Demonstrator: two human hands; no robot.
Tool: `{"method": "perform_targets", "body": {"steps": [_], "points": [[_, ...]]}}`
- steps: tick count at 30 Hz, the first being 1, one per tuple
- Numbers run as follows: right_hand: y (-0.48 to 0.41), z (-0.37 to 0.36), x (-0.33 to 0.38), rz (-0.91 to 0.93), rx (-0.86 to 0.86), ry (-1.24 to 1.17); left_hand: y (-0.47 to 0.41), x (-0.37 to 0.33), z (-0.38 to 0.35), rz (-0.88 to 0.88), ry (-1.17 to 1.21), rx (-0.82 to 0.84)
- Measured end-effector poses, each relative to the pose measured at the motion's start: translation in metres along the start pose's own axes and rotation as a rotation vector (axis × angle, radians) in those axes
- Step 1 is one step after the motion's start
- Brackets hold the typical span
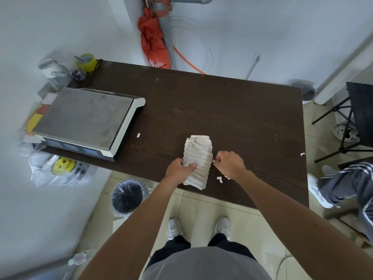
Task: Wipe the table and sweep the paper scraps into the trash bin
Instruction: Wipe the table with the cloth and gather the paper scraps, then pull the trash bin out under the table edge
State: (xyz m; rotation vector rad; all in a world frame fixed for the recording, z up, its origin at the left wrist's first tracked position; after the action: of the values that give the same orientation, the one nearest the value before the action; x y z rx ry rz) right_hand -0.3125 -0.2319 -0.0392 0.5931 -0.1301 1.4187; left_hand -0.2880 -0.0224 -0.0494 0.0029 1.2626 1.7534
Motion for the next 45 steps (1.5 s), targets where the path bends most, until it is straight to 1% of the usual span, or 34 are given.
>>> {"method": "perform_targets", "body": {"steps": [4, 10, 14, 21, 25, 30, 34, 38, 41, 45], "points": [[0.006, -0.002, -0.004, 0.038, 0.073, 0.077, -0.001, 0.0, -0.001, 0.006, 0.0, 0.001], [0.01, -0.008, 0.005, 0.105, 0.108, -0.025, 0.001, -0.002, -0.002, 0.01, -0.012, -0.015], [0.011, -0.012, 0.011, 0.139, 0.084, -0.043, 0.003, -0.002, -0.003, 0.01, -0.006, -0.026], [0.014, -0.011, 0.017, 0.18, 0.068, -0.001, 0.007, 0.0, -0.003, 0.021, 0.037, -0.038], [0.015, -0.001, 0.01, 0.16, 0.08, 0.096, 0.01, 0.002, -0.003, 0.023, 0.069, -0.055], [0.01, 0.018, 0.013, 0.17, 0.127, 0.311, 0.017, 0.006, 0.0, 0.041, 0.131, -0.098], [-0.004, 0.04, 0.043, 0.228, 0.085, 0.372, 0.025, 0.009, 0.015, 0.039, 0.144, -0.174], [-0.014, 0.046, 0.094, 0.353, 0.013, 0.38, 0.032, 0.027, 0.044, 0.07, 0.175, -0.233], [-0.019, 0.032, 0.137, 0.46, 0.011, 0.382, 0.037, 0.051, 0.067, 0.115, 0.237, -0.267], [-0.019, 0.0, 0.196, 0.568, 0.068, 0.408, 0.037, 0.094, 0.1, 0.17, 0.35, -0.307]]}}
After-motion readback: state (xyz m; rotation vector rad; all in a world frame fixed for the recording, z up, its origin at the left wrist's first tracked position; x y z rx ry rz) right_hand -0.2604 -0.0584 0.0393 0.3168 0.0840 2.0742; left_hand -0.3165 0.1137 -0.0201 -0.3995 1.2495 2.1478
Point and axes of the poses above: each hand's wrist, its own y-axis away from the middle knuckle, its own z-axis out of the back of the hand, x = y × z, the point moved 4 cm from there along -y, towards the middle knuckle, and after that the axes turned 10 degrees about z, right-handed, at the moved point
